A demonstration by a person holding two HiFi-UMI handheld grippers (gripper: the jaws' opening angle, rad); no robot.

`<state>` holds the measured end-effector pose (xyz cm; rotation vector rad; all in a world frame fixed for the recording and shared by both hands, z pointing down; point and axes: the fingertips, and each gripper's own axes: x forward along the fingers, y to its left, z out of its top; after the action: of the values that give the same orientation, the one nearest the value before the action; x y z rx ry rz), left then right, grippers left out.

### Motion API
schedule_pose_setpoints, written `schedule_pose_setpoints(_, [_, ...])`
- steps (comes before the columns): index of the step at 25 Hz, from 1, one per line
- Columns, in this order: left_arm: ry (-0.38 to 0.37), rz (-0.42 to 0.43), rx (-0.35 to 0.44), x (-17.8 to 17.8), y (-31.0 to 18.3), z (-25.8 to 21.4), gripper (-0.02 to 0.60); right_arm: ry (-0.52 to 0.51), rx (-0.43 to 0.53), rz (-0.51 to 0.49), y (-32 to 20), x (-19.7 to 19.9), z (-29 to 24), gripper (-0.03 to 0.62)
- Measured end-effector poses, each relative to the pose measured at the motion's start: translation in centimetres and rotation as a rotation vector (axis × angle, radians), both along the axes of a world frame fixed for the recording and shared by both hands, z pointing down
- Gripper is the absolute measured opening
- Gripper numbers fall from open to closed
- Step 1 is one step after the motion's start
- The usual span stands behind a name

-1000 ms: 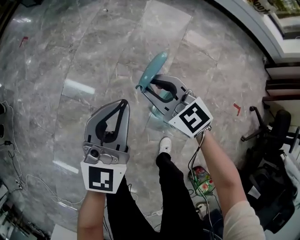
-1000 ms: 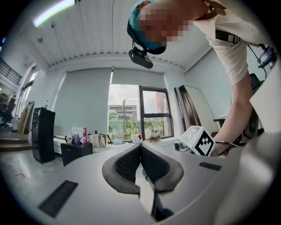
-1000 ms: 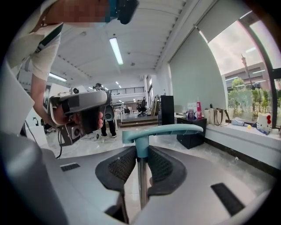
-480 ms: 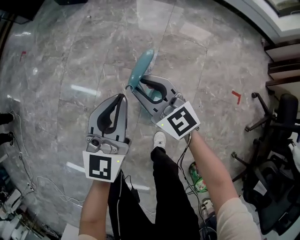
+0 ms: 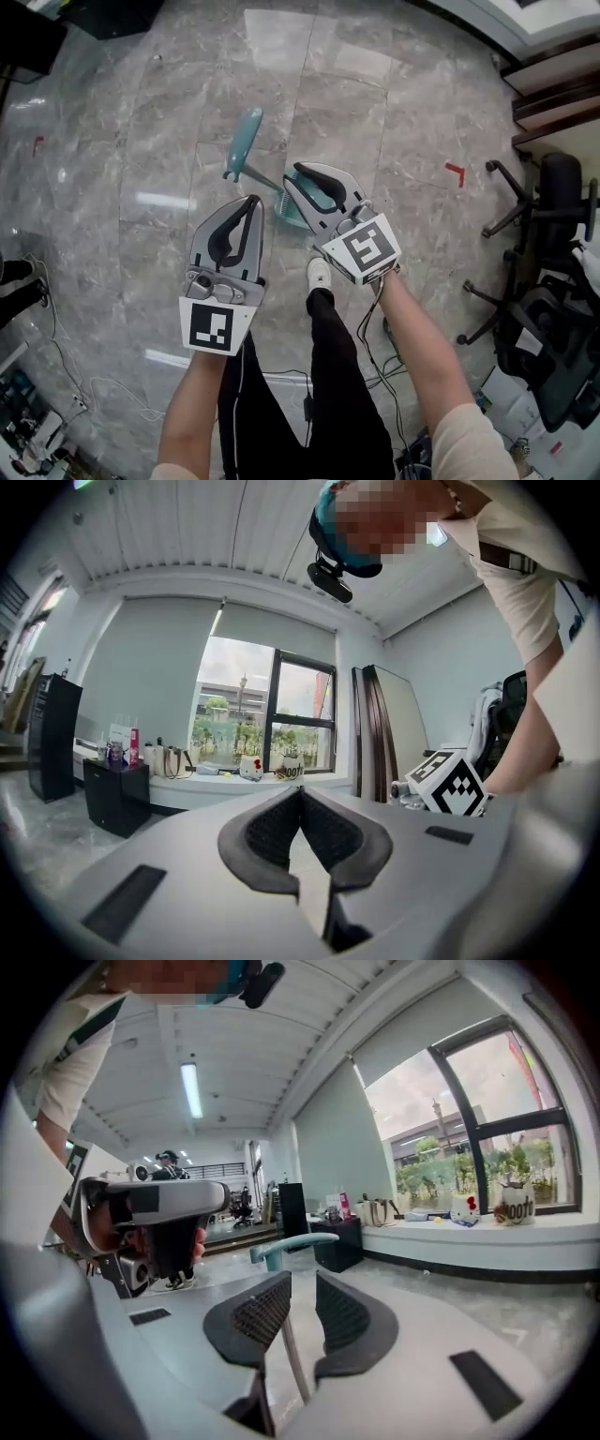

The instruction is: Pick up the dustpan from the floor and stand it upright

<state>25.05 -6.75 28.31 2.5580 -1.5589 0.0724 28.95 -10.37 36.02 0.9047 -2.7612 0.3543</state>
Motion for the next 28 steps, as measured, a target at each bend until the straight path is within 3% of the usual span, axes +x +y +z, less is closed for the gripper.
schedule_pose_setpoints(2, [0.019,0.028,0.003,-0.6,0.6,-1.7,0.011,0.011,0.002,0.064,1.1,1.1,-2.3,0.094])
schedule_pose_setpoints(4, [0.045,0.049,0.005,-1.4,1.8,-4.5,0.011,-0.012,-0.014,0.160,2.6,1.9,-5.7,0.024])
schedule_pose_setpoints(7, [0.093,0.116,0.014,-2.7,4.2,-10.7,0.011,-0.040,-0.028,0.350,5.9,2.3,-12.4,0.017])
schedule_pose_setpoints(11, [0.151,0.383,0.019,-2.8,9.5,-20.2,0.011,-0.034,0.019,0.553,11.0,1.8,-23.5,0.017])
schedule_pose_setpoints(14, [0.120,0.475,0.023,-3.7,13.8,-27.2,0.011,-0.067,0.052,0.658,14.8,1.6,-31.5,0.017])
schedule_pose_setpoints(20, [0.043,0.477,0.034,-4.4,20.0,-34.3,0.011,-0.030,0.161,0.721,21.6,3.5,-42.5,0.017])
schedule_pose_setpoints(22, [0.003,0.426,0.063,-3.6,21.4,-35.5,0.011,-0.028,0.153,0.724,23.5,5.2,-43.2,0.017])
schedule_pose_setpoints(24, [0.015,0.341,0.086,-3.6,23.2,-37.1,0.011,-0.029,0.136,0.714,25.9,6.0,-43.8,0.017])
schedule_pose_setpoints(28, [0.014,0.249,0.118,-4.8,28.7,-38.9,0.011,-0.013,0.145,0.674,32.4,4.4,-45.8,0.017])
